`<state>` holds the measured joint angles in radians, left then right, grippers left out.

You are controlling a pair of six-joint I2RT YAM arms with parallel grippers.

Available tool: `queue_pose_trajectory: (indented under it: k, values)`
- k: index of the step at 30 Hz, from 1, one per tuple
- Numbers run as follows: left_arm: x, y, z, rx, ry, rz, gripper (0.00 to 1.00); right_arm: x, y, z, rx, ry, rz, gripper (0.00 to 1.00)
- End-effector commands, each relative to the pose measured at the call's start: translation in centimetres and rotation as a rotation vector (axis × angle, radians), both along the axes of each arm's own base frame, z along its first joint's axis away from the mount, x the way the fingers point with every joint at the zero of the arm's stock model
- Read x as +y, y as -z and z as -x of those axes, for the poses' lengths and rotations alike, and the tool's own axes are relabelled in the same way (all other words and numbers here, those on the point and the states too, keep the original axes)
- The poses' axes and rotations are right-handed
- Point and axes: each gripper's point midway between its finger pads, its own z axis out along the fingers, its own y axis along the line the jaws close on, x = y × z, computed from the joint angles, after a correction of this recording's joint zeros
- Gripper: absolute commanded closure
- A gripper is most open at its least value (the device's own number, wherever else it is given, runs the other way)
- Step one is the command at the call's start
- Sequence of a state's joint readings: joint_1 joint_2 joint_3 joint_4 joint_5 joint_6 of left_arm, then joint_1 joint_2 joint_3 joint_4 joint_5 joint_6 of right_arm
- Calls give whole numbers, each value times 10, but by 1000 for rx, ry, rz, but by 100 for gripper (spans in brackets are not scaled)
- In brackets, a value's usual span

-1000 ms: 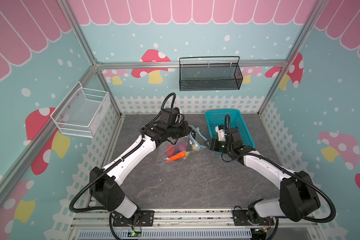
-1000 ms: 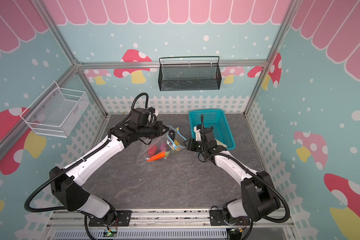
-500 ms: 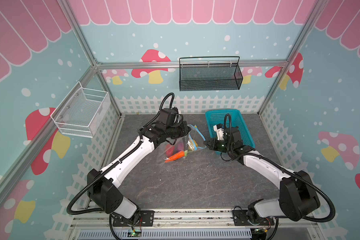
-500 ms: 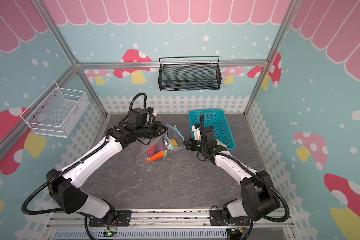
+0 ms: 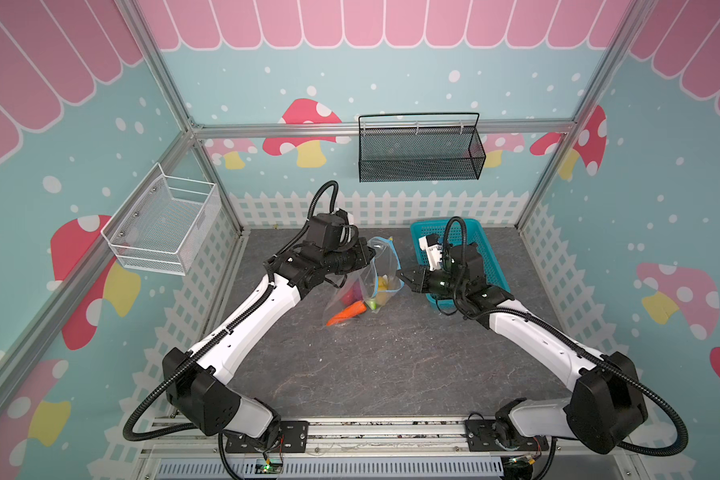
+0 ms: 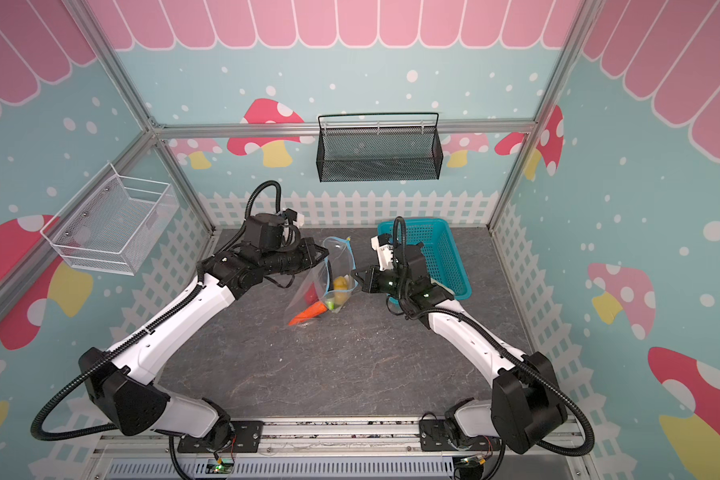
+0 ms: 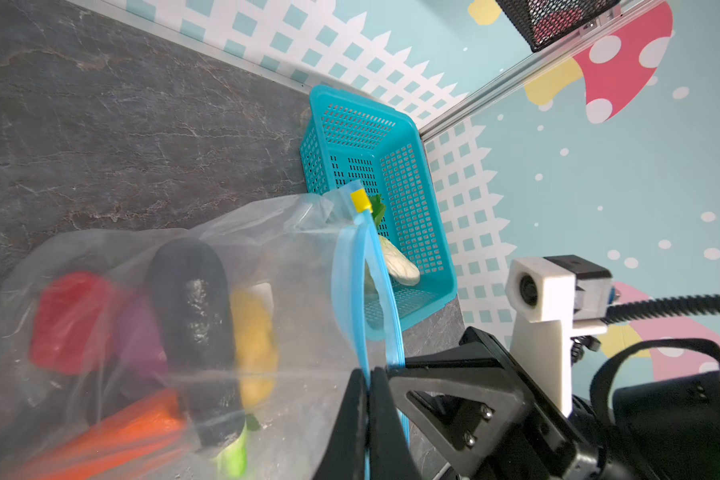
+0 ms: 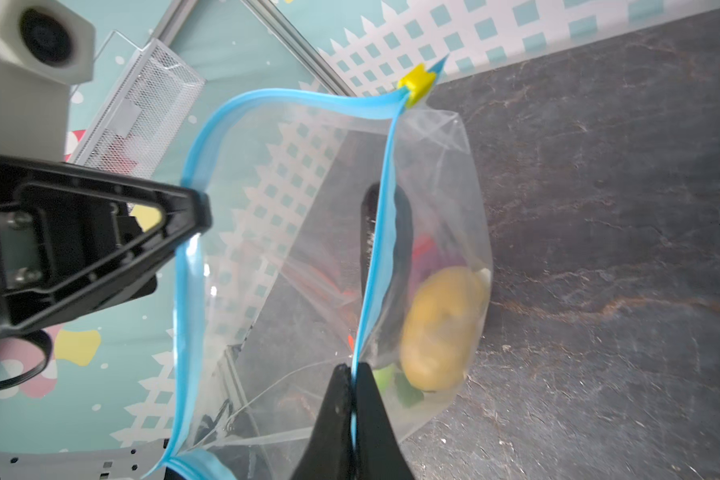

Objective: Place the food in the zip-top bag and seal the zipper
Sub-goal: 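Open the right gripper to release the eggplant and lift out of the bag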

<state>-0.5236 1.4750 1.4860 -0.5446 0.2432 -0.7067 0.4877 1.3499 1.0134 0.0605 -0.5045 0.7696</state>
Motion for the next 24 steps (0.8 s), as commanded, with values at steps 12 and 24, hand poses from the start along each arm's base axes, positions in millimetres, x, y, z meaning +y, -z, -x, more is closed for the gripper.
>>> queue_pose_trajectory:
  k: [12, 24]
  values:
    - [31, -14, -1, -35, -77, -14, 100, 27, -72, 9, -188, -74, -62, 93]
    - [58, -32, 4, -85, -132, -45, 100, 42, -65, -3, -171, -100, -65, 92]
